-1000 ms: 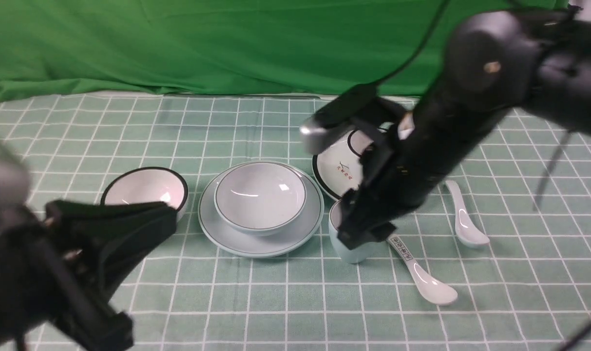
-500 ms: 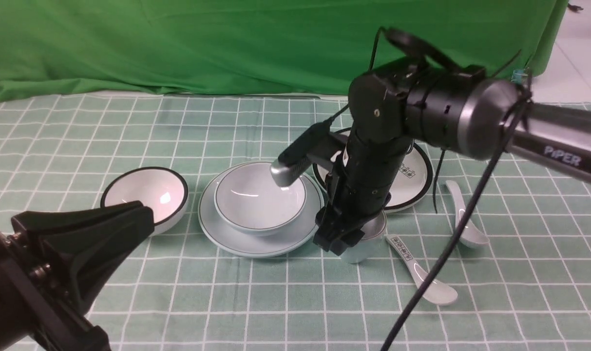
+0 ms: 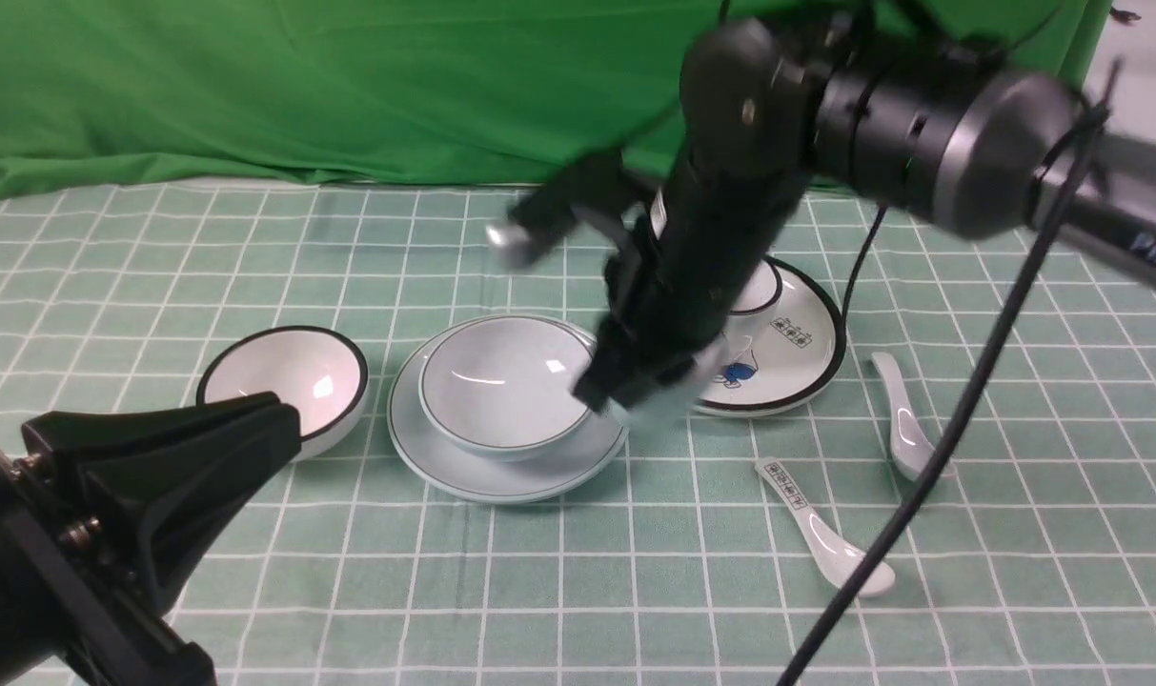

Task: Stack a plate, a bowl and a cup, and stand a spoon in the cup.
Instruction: Use the right arm to put the blue teacup into the blue rice bowl in the middle

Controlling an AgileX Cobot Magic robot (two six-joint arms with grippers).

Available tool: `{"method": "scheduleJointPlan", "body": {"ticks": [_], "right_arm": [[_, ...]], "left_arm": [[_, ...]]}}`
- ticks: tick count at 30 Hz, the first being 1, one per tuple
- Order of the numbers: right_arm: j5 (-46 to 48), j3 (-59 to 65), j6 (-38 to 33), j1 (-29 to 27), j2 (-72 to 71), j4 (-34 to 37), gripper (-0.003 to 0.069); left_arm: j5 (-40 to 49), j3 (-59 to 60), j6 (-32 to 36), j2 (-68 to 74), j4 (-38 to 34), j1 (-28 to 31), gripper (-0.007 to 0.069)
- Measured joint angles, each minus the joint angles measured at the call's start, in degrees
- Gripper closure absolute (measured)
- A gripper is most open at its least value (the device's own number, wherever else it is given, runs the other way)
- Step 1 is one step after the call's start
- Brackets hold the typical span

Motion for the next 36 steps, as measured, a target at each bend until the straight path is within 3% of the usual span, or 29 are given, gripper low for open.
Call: {"method": "scheduleJointPlan", "body": {"ticks": [12, 23, 28, 29, 30, 32, 36], "right_arm": [[0.0, -17.7, -1.3, 3.1, 18.0, 0.7, 0.0577], [-2.1, -19.3, -0.8, 3.1, 20.3, -1.9, 0.0545], [-2.4, -19.3, 0.6, 3.1, 20.3, -2.3, 0.0367], [-2.2, -19.6, 1.5, 3.1, 20.3, -2.3, 0.0284], [-2.2, -19.7, 1.7, 3.1, 20.3, -2.3, 0.0274], [-0.6, -20.7, 2.1, 3.1, 20.3, -2.4, 0.0175], [3.6, -23.4, 2.6, 3.1, 18.7, -2.4, 0.0122]], "left_arm": [[0.0, 0.0, 0.2, 0.0, 1.7, 0.0, 0.0615], [0.1, 0.0, 0.2, 0.0, 1.8, 0.0, 0.0615], [0.5, 0.0, 0.2, 0.0, 1.8, 0.0, 0.0615], [0.7, 0.0, 0.2, 0.0, 1.8, 0.0, 0.0615], [0.8, 0.0, 0.2, 0.0, 1.8, 0.0, 0.0615], [1.3, 0.0, 0.2, -0.1, 1.8, 0.0, 0.0615], [1.7, 0.0, 0.2, -0.1, 1.8, 0.0, 0.0615]]}}
